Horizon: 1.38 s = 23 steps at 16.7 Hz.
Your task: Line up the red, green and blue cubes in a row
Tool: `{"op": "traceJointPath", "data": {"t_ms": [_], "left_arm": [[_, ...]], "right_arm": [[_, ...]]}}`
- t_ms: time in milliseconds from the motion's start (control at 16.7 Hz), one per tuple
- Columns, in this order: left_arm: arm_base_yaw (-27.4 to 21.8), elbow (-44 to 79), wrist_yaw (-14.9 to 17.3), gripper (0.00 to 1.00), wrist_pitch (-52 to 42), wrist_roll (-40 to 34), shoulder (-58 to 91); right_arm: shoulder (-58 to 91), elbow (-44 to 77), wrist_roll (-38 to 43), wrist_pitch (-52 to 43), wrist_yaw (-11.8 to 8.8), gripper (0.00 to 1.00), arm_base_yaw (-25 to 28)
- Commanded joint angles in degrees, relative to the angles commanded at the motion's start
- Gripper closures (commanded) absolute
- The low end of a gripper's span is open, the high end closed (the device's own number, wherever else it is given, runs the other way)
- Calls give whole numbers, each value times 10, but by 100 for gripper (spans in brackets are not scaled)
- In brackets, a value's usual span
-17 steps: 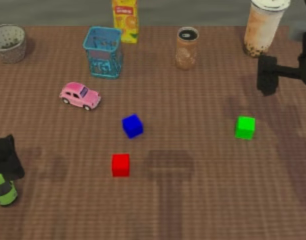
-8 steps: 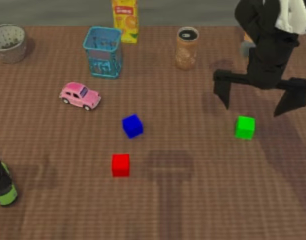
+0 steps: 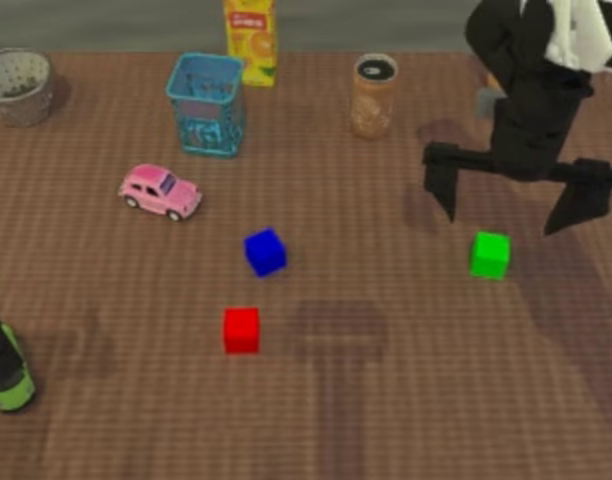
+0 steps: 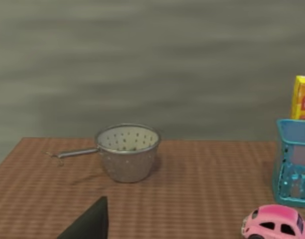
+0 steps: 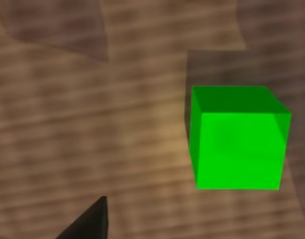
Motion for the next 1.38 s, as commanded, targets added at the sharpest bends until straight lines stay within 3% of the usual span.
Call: {"op": "traceJointPath", "data": {"t_ms": [360,660,1380], "left_arm": [[0,0,0,0,0,0,0],[0,0,0,0,0,0,0],[0,0,0,0,0,0,0]], "right_arm": [[47,-68,2,119,1,0,2],[57,-80,3,137,1,0,3],[57,-80,3,137,1,90,3]]}}
